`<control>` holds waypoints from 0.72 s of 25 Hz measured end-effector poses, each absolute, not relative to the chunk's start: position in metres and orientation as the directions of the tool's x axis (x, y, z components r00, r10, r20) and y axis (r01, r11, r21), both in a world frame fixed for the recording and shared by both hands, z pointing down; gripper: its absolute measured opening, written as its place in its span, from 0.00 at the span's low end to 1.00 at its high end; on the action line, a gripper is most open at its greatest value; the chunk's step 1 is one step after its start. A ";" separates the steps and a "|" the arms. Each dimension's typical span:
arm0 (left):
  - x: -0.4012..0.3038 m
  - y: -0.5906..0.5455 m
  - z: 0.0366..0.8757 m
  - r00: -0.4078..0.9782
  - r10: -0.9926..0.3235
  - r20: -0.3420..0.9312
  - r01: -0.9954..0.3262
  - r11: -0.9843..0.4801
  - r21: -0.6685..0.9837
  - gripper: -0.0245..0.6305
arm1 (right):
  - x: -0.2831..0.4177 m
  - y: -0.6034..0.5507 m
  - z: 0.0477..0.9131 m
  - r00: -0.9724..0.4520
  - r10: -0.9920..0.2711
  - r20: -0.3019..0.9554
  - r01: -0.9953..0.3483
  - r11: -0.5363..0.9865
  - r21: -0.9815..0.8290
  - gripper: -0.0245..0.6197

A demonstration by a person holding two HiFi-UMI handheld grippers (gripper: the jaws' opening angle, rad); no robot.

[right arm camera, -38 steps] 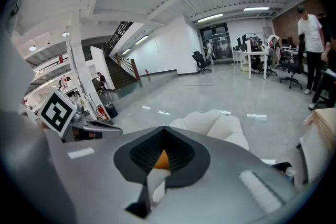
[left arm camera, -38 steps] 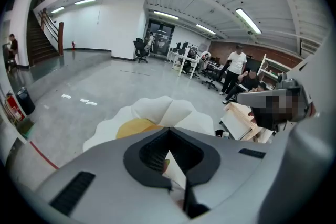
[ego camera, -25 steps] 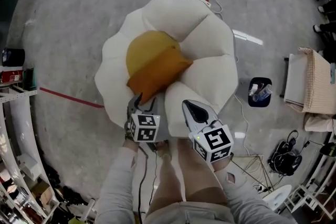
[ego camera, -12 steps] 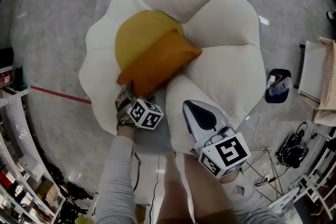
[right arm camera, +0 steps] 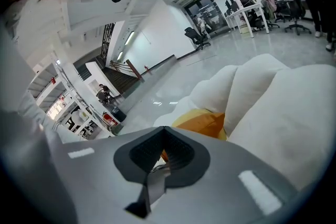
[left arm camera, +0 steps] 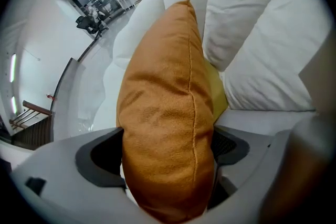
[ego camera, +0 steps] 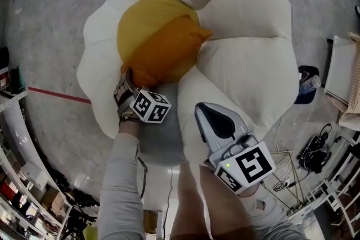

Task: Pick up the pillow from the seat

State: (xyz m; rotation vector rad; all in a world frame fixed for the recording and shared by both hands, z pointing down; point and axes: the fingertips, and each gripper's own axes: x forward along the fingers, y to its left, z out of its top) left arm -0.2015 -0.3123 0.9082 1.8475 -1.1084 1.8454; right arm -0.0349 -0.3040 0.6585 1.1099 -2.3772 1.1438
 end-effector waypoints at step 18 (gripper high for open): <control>-0.199 -0.319 0.880 -0.150 -0.321 0.935 -0.719 -0.614 -0.326 0.59 | -0.034 -0.288 0.645 -0.639 -0.544 0.544 -0.764 0.366 -0.532 0.03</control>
